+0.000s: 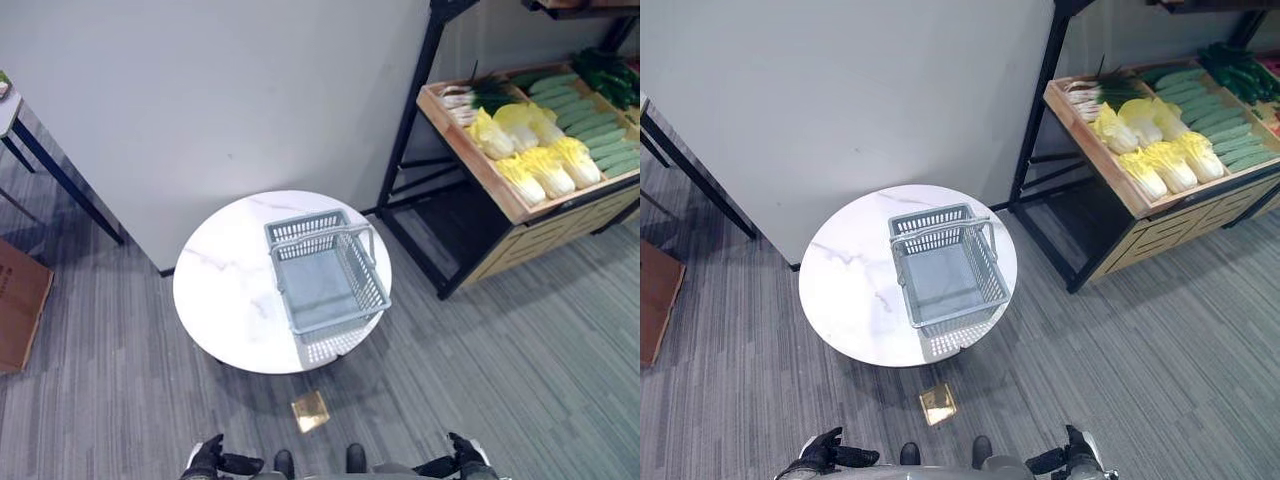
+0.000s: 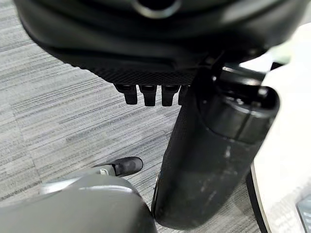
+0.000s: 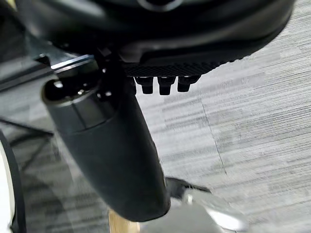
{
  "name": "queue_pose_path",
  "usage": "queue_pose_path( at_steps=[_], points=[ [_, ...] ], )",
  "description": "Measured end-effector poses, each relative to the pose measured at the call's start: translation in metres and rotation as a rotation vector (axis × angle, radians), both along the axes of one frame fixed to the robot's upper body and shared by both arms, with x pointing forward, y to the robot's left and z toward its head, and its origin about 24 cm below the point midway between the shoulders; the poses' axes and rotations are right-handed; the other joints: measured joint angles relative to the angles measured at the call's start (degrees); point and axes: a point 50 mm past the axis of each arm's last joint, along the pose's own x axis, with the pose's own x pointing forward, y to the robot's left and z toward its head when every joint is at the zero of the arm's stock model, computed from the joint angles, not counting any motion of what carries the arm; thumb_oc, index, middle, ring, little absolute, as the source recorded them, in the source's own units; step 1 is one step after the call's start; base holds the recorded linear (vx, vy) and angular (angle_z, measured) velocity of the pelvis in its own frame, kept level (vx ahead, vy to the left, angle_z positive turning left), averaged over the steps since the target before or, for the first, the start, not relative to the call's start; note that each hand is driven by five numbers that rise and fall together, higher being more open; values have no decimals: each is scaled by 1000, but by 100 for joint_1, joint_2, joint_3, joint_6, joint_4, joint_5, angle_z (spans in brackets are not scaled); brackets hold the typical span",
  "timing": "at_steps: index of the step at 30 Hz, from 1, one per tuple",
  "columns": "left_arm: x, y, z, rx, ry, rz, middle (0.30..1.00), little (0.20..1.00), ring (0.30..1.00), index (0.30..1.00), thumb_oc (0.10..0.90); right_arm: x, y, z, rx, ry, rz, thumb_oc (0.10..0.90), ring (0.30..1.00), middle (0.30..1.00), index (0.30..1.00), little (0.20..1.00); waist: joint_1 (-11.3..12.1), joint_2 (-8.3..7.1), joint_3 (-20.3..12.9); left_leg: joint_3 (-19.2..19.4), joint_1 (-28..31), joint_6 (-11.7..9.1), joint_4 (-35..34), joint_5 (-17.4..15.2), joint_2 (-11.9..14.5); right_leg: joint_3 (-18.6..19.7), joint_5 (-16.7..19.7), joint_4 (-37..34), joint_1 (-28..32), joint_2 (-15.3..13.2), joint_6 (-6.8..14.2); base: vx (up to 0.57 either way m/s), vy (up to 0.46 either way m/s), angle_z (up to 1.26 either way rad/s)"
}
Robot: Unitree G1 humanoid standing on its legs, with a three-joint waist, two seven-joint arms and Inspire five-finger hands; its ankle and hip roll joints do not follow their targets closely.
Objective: Get the vegetables into the basket
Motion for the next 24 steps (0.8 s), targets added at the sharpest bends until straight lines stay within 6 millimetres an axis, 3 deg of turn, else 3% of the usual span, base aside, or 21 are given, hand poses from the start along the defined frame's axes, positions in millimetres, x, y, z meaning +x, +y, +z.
queue_pose_path(
  at_steps=[4, 7, 9, 12, 15, 20, 24],
  points=[
    [-4, -1, -1, 1, -2, 6, 1000, 1000, 1000, 1000, 900, 15, -45, 20, -157, -78, -31, 900, 1000, 1000, 1000, 1000, -16, 17, -19, -14, -1, -11, -1, -1, 3, -12, 47, -70, 38, 5, -2, 2, -7, 1],
    [-3, 1, 0, 13, -15, 16, 1000, 1000, 1000, 1000, 900, 47, -74, 49, -303, -228, 1, 900, 1000, 1000, 1000, 1000, -31, 2, -9, -13, -18, -25, -2, 12, 6, -5, 70, -71, 15, 9, -5, -28, -10, -1],
    [-6, 0, 0, 15, -28, 21, 1000, 1000, 1000, 1000, 900, 82, -85, 81, -392, -380, 86, 900, 1000, 1000, 1000, 1000, -70, 23, 9, -11, -67, -29, -28, 24, 4, 10, 93, -77, -26, 8, 8, -33, -12, -4],
    [-6, 0, 1, 16, -36, 39, 1000, 1000, 1000, 1000, 900, 138, -79, 147, -558, -716, 271, 900, 1000, 1000, 1000, 1000, -121, 35, 71, -24, -70, -38, -26, 60, 15, -18, 119, -82, -29, 14, 10, -4, -18, 4],
    [-1, -1, 1, 14, -52, 28, 1000, 1000, 1000, 1000, 900, 175, -74, 190, -685, -833, 425, 900, 1000, 1000, 1000, 1000, 1, 59, 115, -77, -123, -51, -30, 74, 9, -59, 121, -93, -66, 12, 17, -5, -25, 10],
    [11, -1, 5, 14, -101, 19, 1000, 1000, 1000, 1000, 900, 215, -61, 232, -809, -932, 589, 900, 1000, 1000, 1000, 1000, 303, 40, 241, -287, -265, -63, -1, 190, 4, -270, 136, -76, -104, 7, 15, -37, -35, 21],
    [25, -2, 8, 19, -141, -10, 1000, 1000, 1000, 1000, 900, 252, -32, 264, -831, -1025, 702, 900, 1000, 1000, 1000, 1000, 419, 58, 463, -449, -554, -87, 1, 310, 2, -432, 192, -73, -338, 10, -9, -97, -31, 22]
  ],
)
